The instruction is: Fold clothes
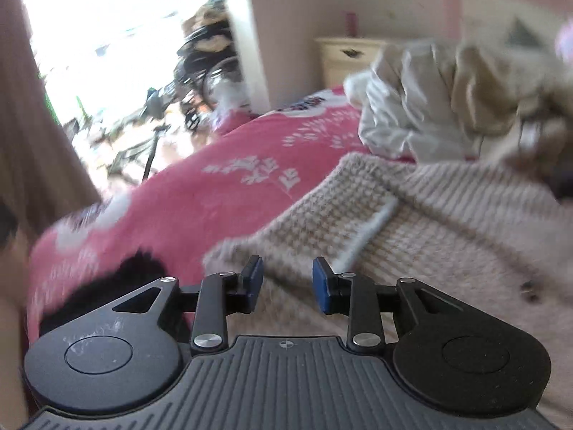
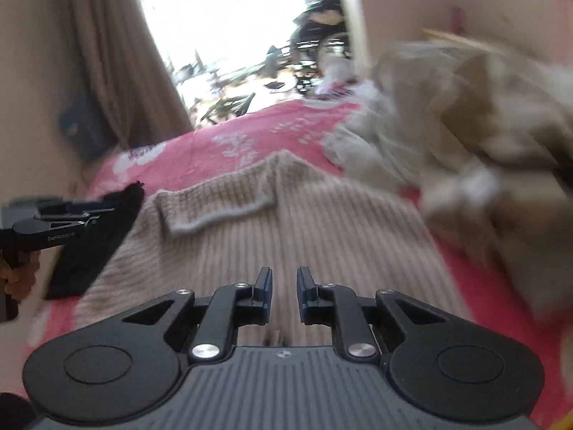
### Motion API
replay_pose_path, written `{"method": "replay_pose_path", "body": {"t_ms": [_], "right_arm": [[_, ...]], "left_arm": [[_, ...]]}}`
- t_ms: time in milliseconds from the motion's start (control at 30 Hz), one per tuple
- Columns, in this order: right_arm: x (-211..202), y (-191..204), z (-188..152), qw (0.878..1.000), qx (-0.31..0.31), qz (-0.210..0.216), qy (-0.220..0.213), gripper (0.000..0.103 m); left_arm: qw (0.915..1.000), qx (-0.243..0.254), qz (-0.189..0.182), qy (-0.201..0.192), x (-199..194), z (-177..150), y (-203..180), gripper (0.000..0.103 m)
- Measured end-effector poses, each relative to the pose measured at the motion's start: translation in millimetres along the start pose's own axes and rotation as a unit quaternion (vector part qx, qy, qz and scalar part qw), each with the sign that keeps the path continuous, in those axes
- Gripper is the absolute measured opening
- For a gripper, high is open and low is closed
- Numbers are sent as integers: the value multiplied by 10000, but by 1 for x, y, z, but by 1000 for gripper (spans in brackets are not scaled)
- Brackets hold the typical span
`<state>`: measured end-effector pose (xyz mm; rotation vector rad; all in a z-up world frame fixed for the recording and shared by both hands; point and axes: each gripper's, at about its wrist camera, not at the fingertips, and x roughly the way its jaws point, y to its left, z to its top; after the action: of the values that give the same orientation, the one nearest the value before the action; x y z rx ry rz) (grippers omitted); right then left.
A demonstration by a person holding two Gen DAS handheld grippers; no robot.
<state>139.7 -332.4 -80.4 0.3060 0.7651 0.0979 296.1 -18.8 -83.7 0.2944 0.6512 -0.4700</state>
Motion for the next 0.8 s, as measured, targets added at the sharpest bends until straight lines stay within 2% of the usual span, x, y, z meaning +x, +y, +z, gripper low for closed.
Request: {"method": "replay_pose_path", "body": {"t_ms": [133, 267, 367, 467, 600, 667, 733, 800], "right_arm": [[-55, 1, -56, 9989, 437, 90, -143, 17], [-87, 8, -93, 9969, 672, 324, -234, 19], [-101, 15, -108, 9969, 652, 328, -294, 21], [-113, 21, -118, 9968, 628, 315, -386, 29], [-128, 25, -130, 9960, 626, 395, -498, 33], [-131, 24, -134, 9957, 640, 417, -522, 38], [-132, 24, -137, 9954, 663, 438, -529, 39], [-135, 22, -140, 9953, 678, 438, -541, 40]], "left_arm": [[9985, -542, -67, 66, -49, -19, -14, 35], [9943, -1023, -190, 223, -83, -36, -31, 36], [9894, -1382, -281, 341, -108, -48, -43, 38], [9830, -1739, -372, 458, -133, -60, -56, 44], [9721, -2210, -493, 613, -167, -76, -72, 54], [9700, -2267, -559, 681, -175, -80, -79, 60], [9695, -2265, -553, 749, -180, -85, -84, 70], [9699, -2238, -523, 808, -182, -90, -89, 74]]}}
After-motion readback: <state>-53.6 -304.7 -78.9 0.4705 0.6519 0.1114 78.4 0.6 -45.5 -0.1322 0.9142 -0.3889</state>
